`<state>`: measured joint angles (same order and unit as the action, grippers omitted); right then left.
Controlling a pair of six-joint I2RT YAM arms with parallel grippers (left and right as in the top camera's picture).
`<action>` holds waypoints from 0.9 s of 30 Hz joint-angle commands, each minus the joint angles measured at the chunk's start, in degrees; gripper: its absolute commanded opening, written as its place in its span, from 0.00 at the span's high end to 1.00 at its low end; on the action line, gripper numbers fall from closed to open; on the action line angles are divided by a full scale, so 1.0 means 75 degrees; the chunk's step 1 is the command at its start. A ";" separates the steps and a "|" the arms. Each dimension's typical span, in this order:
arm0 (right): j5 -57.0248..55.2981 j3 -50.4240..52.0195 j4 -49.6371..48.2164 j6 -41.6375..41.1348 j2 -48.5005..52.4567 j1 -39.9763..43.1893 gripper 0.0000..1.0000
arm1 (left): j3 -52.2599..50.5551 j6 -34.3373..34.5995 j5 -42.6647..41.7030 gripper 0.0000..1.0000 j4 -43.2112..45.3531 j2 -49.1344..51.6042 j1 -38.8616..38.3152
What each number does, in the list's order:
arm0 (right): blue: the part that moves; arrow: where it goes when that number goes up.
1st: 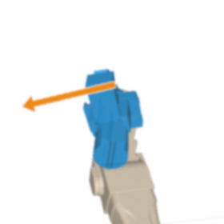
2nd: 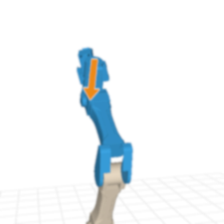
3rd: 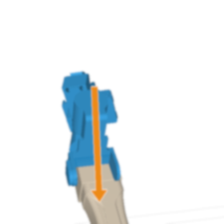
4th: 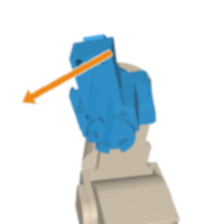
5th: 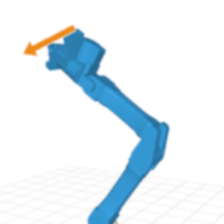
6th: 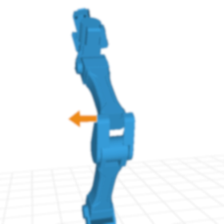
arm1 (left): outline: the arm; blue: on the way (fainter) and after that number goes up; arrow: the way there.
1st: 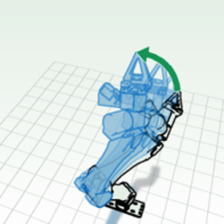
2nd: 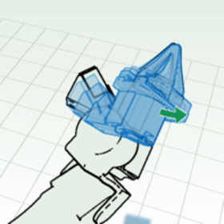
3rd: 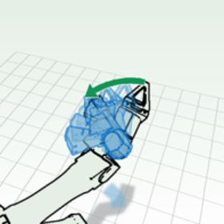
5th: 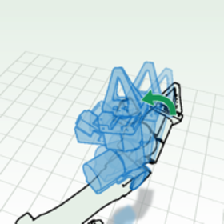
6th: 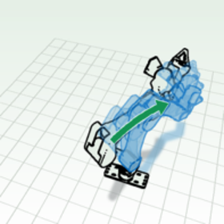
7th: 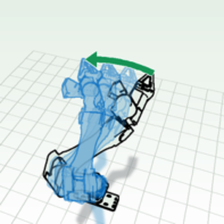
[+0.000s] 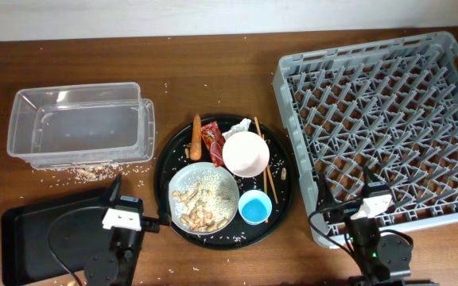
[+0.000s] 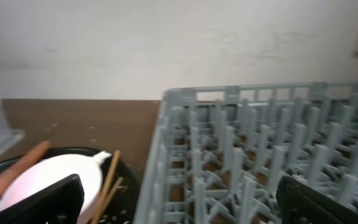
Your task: Sort waste into correct bins and load items into the dishwasher rack
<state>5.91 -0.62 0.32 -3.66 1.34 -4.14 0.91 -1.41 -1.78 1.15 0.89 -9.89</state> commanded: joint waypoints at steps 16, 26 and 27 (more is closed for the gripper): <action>0.1067 -0.6449 0.4724 -0.0026 0.4823 0.0055 0.02 | 0.6496 0.0096 -0.1684 0.01 -0.3547 0.5441 -0.0009; 0.1955 -0.8996 0.6321 -0.0029 0.7790 0.0055 0.02 | 1.0115 0.0475 -0.4940 0.01 -0.5896 1.0008 -0.0233; 0.1958 -0.8993 0.6394 -0.0035 0.7970 0.0055 0.02 | 1.0115 0.0475 -0.5088 0.01 -0.5779 1.0174 -0.0245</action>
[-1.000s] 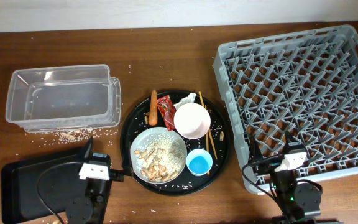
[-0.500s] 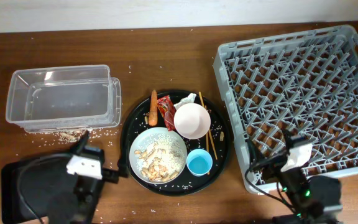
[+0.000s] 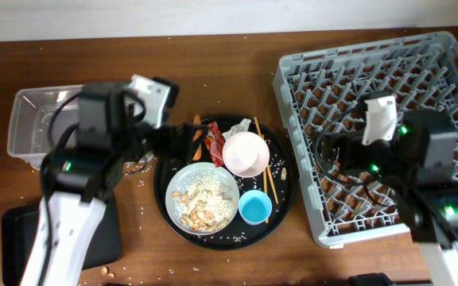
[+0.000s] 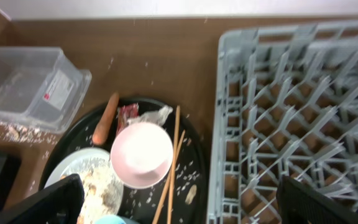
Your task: Sort waste into correct bins and load items into the dishwasher rack
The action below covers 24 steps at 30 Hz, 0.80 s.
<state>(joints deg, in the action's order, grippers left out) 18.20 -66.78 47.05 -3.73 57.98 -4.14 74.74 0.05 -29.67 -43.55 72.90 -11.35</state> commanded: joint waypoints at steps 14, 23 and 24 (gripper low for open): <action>0.0391 -0.0169 0.0825 -0.0627 0.1734 0.0012 0.00 | 0.0283 0.0280 0.2229 0.01 -0.0090 0.3042 -0.2148; -0.0874 -0.0090 0.1396 -0.1384 0.2614 -0.1332 0.11 | 0.0612 0.0388 0.1064 0.23 -0.1696 0.3013 -0.2139; -0.1008 -0.0090 0.1303 -0.1582 0.2611 -0.1271 0.09 | 0.0612 0.0388 0.1061 0.25 -0.2084 0.3019 -0.2256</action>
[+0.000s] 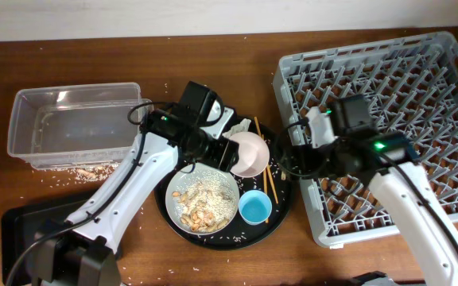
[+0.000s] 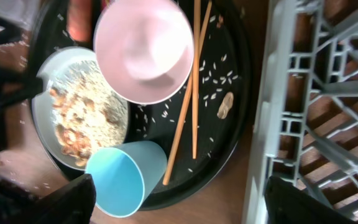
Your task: Sort waste into correct bins and load items into the dishwasher rack
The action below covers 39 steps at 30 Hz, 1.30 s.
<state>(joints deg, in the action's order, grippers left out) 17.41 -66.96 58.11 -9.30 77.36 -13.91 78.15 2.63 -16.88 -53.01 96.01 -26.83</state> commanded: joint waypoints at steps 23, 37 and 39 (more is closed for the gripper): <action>-0.0548 -0.0067 -0.0516 -0.1620 0.0029 0.1999 0.00 | -0.1419 0.0137 0.1003 0.55 0.0210 0.0189 -0.2451; 0.1244 -0.0067 -0.0498 0.0227 0.0029 0.1999 0.03 | 0.0562 0.0542 -0.0600 1.00 -0.0831 -0.0560 -0.0883; 0.2512 -0.0067 -0.0699 0.0898 0.0029 0.1999 0.05 | 0.0580 0.0198 -0.2570 1.00 -0.0475 -0.0685 0.0050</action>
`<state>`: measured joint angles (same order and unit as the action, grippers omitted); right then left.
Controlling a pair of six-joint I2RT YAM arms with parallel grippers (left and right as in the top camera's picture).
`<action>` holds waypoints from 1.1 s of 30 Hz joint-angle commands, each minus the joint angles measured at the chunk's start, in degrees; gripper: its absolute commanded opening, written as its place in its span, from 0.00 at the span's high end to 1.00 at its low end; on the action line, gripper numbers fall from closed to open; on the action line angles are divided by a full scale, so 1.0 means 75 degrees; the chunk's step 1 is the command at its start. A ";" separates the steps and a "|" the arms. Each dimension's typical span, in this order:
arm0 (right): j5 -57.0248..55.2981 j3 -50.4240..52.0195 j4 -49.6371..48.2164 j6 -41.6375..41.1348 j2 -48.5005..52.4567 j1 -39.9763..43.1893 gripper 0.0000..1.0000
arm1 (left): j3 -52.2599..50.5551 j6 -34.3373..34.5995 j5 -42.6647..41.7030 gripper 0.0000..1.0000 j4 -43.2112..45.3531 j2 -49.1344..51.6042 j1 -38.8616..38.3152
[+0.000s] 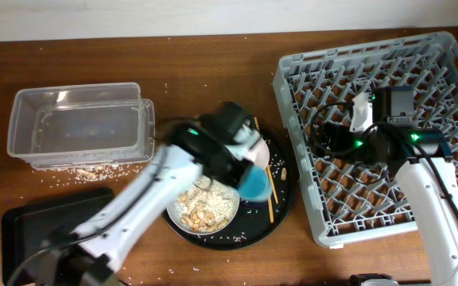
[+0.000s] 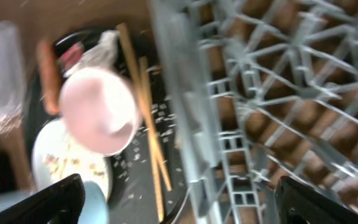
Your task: Sort waste into correct bins and load items into the dishwasher rack
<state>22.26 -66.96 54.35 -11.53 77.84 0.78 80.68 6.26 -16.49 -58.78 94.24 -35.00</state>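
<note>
The left arm, motion-blurred, reaches across the round black tray [image 1: 286,197]. My left gripper [image 1: 247,176] sits at the blue cup [image 1: 255,184], apparently shut on it, above the tray's right half. The cup's edge [image 2: 96,202] shows low left in the right wrist view. The pink bowl [image 2: 98,118], chopsticks [image 2: 146,124] and the plate of rice and nuts [image 1: 199,205] lie on the tray. My right gripper [image 1: 329,140] hovers open over the left part of the grey dishwasher rack [image 1: 396,71], its fingers [image 2: 47,200] spread wide and holding nothing.
A clear plastic bin [image 1: 78,123] stands at the left and a black bin [image 1: 22,230] at the front left. A carrot [image 2: 47,74] and a red wrapper [image 2: 73,53] lie at the tray's back. Rice grains are scattered on the table.
The left gripper has gone from the pink bowl to the blue cup, and the cup now sits further back. The right gripper has shifted from the tray's right edge to over the rack.
Both arms rested low at the front table edge. Then they were raised, the left over the clear bin, the right over the rack. Then both were at the tray, the left by the pink bowl. Now the left is at the cup, the right over the rack.
</note>
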 commanded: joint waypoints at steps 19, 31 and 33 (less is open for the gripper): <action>0.8166 -0.0067 -0.4823 0.2040 -0.0035 -0.1582 0.09 | 0.0242 -0.0635 -0.9130 1.00 0.1011 -0.0213 0.3754; 0.7239 -0.0067 -0.5514 0.1504 -0.0038 -0.2151 0.26 | 0.0242 -0.0638 -0.9288 1.00 0.1014 -0.0213 0.3754; 0.7265 -0.0067 -0.5779 0.1268 -0.0044 -0.2151 0.19 | 0.0242 -0.0638 -0.9227 1.00 0.1011 -0.0213 0.3751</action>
<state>75.92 -66.85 13.06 1.06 77.87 -14.59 81.71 2.59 -85.56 -51.13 92.25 -7.20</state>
